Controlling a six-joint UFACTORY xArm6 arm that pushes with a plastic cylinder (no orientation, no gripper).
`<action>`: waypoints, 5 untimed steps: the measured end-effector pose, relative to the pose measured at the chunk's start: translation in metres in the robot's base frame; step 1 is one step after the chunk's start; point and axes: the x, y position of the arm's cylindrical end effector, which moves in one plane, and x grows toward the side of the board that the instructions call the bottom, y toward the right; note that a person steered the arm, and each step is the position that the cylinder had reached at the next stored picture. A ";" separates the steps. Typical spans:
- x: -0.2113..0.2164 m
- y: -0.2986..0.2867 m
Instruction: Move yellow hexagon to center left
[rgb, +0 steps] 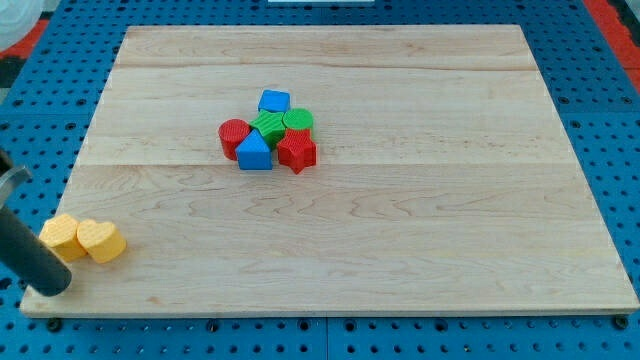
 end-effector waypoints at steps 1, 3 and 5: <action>-0.027 0.000; -0.080 0.000; -0.122 -0.019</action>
